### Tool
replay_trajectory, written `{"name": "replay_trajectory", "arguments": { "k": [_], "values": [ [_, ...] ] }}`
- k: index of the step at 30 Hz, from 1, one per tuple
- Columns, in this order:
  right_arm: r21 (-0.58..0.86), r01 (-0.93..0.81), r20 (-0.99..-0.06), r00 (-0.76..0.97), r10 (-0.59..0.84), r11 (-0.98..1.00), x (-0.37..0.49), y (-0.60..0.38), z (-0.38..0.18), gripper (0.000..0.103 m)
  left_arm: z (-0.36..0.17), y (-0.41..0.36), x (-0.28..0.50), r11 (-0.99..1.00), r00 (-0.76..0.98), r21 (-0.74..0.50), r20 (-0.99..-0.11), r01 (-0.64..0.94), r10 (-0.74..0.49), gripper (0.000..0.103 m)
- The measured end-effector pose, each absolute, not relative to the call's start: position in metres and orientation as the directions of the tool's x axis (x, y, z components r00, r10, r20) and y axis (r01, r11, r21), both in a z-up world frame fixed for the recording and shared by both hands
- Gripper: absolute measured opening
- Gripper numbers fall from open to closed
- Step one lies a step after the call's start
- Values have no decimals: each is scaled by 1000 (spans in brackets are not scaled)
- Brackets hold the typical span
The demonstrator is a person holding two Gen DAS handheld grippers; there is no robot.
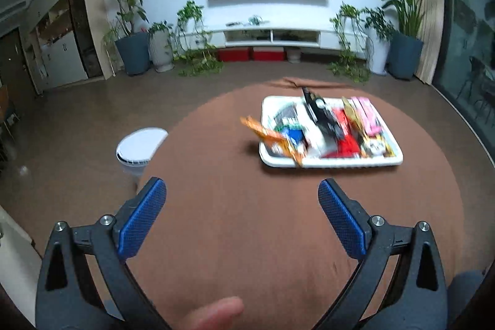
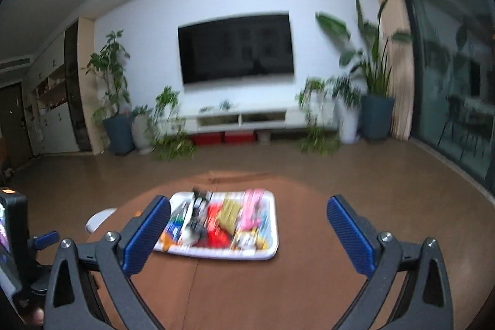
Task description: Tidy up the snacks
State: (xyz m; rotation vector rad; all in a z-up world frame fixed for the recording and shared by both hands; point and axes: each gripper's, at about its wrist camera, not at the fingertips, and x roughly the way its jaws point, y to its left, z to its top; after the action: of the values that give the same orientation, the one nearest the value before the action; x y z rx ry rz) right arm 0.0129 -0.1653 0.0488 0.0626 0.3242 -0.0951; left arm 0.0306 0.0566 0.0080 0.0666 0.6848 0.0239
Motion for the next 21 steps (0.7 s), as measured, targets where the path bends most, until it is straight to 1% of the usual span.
{"name": "replay_trajectory", "arguments": {
  "k": [1,3,7,16,21],
  "values": [
    [64,99,-341,937,-71,993,11,-167,44,103,5,55,24,998,767,63,-642,13,30,103],
    [79,114,-379,922,-76,990,6,-170,32,103,-2,51,17,998,759,58,-651,30,15,103],
    [73,141,-443,892,-95,987,4,-172,16,103,-7,44,11,998,750,44,-661,55,-12,103],
    [87,150,-497,863,-88,985,1,-167,-1,103,-7,37,19,996,741,40,-671,75,-29,103],
    [54,146,-522,848,-97,988,1,-155,-7,103,-10,38,23,997,733,36,-680,72,-29,103]
  ]
}}
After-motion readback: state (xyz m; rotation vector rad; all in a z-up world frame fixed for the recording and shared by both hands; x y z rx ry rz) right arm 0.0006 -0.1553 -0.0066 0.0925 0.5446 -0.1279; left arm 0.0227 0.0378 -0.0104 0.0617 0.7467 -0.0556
